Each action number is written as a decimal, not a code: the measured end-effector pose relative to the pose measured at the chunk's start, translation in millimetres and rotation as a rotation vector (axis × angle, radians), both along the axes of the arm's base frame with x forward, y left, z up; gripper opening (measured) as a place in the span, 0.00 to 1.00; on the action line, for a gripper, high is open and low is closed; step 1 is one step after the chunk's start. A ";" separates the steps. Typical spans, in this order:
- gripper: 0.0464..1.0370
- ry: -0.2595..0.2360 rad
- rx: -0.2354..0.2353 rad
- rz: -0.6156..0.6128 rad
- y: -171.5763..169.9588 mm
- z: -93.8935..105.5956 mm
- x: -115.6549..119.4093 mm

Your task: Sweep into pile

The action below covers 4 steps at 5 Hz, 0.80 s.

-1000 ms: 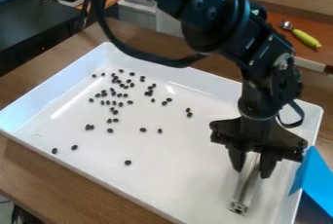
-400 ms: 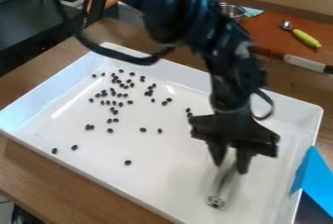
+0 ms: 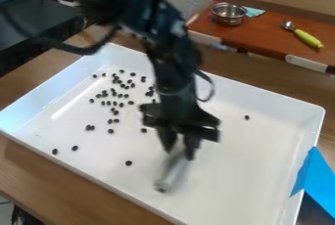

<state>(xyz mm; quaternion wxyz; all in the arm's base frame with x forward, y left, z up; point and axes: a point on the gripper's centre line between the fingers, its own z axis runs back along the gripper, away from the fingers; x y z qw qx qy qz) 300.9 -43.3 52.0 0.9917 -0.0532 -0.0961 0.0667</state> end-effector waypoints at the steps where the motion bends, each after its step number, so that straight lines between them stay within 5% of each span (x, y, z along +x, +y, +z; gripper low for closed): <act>1: 0.33 -0.018 -0.001 0.001 26.9 -1.7 -6.1; 4: 0.33 -0.101 0.020 -0.013 107.5 -4.7 -2.8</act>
